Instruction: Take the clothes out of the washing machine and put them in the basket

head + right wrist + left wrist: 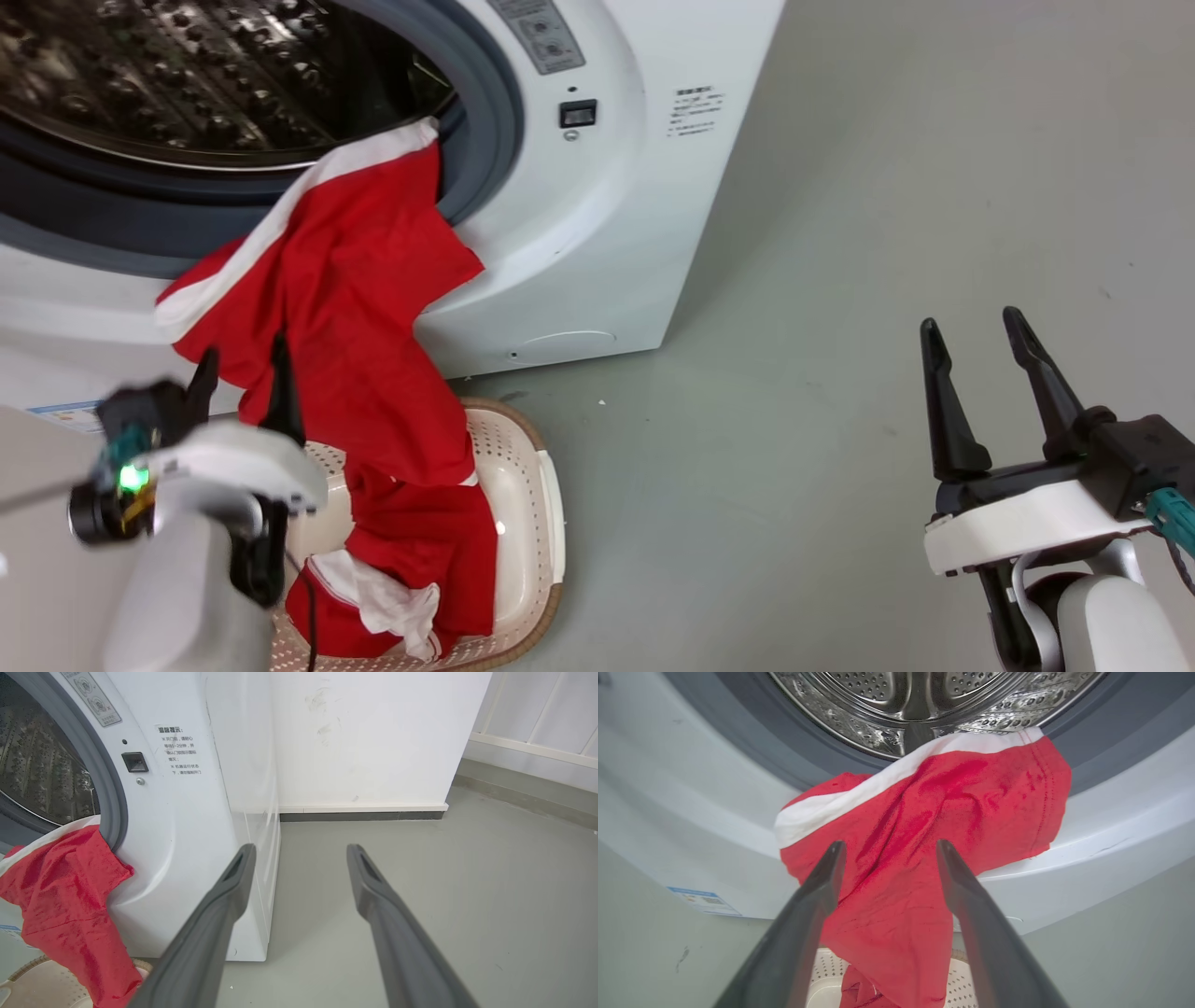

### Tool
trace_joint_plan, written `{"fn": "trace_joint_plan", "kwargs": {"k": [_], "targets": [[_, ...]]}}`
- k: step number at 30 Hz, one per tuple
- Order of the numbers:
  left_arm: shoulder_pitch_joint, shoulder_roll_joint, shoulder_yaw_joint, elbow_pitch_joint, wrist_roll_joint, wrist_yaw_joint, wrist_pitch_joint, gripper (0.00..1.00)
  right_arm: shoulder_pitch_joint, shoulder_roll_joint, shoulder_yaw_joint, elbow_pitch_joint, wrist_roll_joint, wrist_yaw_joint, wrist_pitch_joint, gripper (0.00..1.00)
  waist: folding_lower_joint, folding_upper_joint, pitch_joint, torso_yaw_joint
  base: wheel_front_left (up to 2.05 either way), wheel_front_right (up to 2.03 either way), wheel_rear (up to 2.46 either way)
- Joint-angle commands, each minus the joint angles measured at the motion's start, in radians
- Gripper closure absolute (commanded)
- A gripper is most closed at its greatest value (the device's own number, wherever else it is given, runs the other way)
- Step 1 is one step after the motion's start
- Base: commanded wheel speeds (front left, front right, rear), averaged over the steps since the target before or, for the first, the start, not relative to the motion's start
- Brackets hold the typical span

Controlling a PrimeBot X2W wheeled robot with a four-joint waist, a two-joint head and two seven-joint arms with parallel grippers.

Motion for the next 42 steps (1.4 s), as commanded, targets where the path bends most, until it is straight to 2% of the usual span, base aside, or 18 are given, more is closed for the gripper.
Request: {"fn": "trace_joint_plan", "kwargs": {"k": [1, 8, 14, 21, 29, 30, 31, 32, 42], "targets": [[-0.035, 0.02, -0.015, 0.014, 0.006, -0.009, 0.027, 0.0, 0.011, 0.0, 0.001, -0.001, 0.005, -0.001, 0.001, 0.0, 0.0002, 0.0, 0.009, -0.013, 0.0, 0.0, 0.0], [-0.149, 0.115, -0.065, 0.104, -0.006, -0.032, 0.235, 0.0, -0.001, 0.0, 0.019, 0.024, 0.033, -0.001, -0.019, 0.0, 0.0002, 0.0, 0.046, -0.076, 0.0, 0.0, 0.0], [-0.205, 0.173, -0.092, 0.148, 0.001, -0.037, 0.331, 0.0, -0.012, 0.0, 0.03, 0.048, 0.053, -0.001, -0.038, 0.0, 0.0002, 0.0, 0.075, -0.109, 0.0, 0.0, 0.0], [-0.293, 0.22, -0.102, 0.21, 0.012, -0.015, 0.396, 0.0, -0.041, 0.0, 0.048, 0.076, 0.075, -0.001, -0.064, 0.0, 0.0002, 0.0, 0.124, -0.143, 0.0, 0.0, 0.0], [-0.381, 0.257, -0.098, 0.255, 0.02, 0.022, 0.373, 0.0, -0.072, 0.0, 0.056, 0.112, 0.089, -0.001, -0.09, 0.0, 0.0002, 0.0, 0.155, -0.163, 0.0, 0.0, 0.0], [-0.389, 0.258, -0.094, 0.261, 0.016, 0.024, 0.364, 0.06, -0.074, 0.0, 0.055, 0.117, 0.089, -0.001, -0.093, 0.0, 0.0002, 0.0, 0.155, -0.164, 0.0, 0.0, 0.0], [-0.394, 0.257, -0.092, 0.267, 0.01, 0.022, 0.356, 0.71, -0.075, 0.0, 0.055, 0.121, 0.088, -0.001, -0.093, 0.0, 0.0002, 0.0, 0.155, -0.163, 0.0, 0.0, 0.0], [-0.398, 0.256, -0.094, 0.274, 0.009, 0.021, 0.352, 1.0, -0.077, 0.0, 0.054, 0.125, 0.089, -0.001, -0.096, 0.0, 0.0002, 0.0, 0.154, -0.163, 0.0, 0.0, 0.0], [-0.34, 0.212, -0.102, 0.294, -0.009, 0.017, 0.222, 1.0, -0.069, 0.0, 0.035, 0.139, 0.071, -0.001, -0.096, 0.0, 0.0002, 0.0, 0.099, -0.125, 0.0, 0.0, 0.0]]}}
